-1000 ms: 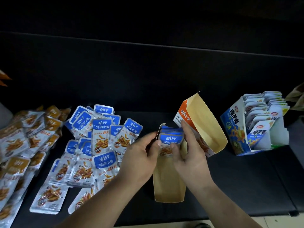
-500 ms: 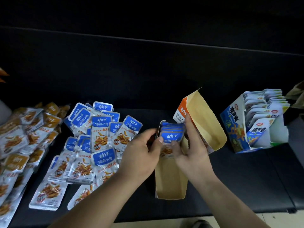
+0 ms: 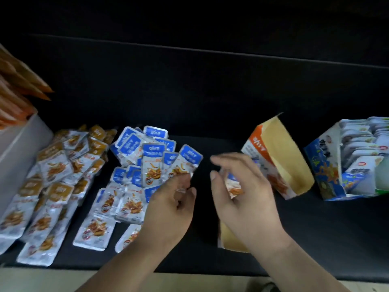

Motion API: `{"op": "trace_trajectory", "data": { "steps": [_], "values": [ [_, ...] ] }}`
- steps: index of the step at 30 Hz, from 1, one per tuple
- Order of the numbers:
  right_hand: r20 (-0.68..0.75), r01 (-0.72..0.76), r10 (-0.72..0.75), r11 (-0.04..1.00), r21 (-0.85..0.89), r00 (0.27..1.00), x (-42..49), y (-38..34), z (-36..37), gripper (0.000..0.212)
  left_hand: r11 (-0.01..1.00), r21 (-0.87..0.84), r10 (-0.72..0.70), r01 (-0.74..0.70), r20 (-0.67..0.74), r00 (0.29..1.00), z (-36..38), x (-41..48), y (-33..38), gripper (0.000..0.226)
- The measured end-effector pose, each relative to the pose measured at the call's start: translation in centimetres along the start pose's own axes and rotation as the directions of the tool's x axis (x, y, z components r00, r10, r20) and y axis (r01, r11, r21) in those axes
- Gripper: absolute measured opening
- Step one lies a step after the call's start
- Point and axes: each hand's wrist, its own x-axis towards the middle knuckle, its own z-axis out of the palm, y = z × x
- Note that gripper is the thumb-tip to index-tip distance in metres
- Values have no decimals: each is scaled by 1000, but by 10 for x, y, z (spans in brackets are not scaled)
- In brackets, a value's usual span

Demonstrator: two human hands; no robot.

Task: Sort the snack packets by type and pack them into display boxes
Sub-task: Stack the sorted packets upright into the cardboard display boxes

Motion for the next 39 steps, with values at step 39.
{"op": "trace_trajectory", "data": {
  "steps": [39],
  "values": [
    [259,-64,198,891,-450,945,-40,22,127,14,821,-269,-544,503,-104,833,-84,7,-43,20]
  ]
}}
